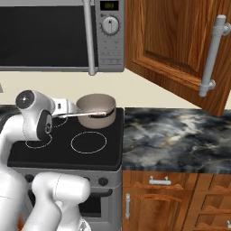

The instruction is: Open the cabinet and move the ladle to the pot. Then close the cabinet.

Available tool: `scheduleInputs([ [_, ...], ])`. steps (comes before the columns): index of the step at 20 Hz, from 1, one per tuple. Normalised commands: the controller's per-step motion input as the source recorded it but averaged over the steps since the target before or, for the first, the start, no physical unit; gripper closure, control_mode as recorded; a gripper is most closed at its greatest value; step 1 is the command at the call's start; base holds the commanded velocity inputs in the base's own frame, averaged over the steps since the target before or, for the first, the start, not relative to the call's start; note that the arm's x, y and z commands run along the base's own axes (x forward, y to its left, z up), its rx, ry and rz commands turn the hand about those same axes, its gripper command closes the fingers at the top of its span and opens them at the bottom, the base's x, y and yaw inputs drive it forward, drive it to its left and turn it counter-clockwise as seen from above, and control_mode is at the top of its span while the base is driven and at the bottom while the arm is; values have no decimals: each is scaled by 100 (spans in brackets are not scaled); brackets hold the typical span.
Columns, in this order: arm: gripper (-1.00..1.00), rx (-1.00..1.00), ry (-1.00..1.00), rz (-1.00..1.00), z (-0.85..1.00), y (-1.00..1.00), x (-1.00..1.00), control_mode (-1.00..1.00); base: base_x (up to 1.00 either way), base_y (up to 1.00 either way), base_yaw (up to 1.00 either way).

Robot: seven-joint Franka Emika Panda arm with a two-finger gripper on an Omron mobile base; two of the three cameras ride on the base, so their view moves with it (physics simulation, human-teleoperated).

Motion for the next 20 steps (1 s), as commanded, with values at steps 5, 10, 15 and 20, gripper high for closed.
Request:
scheduleInputs([
  [5, 100, 0, 13, -8, -1, 0, 50, -100, 0, 0, 0],
  [10, 100, 0, 0, -6, -25, 2, 54, -100, 0, 0, 0],
  [15, 100, 0, 0, -5, -44, 2, 53, -100, 0, 0, 0],
  [20, 100, 0, 0, -5, -28, 0, 46, -100, 0, 0, 0],
])
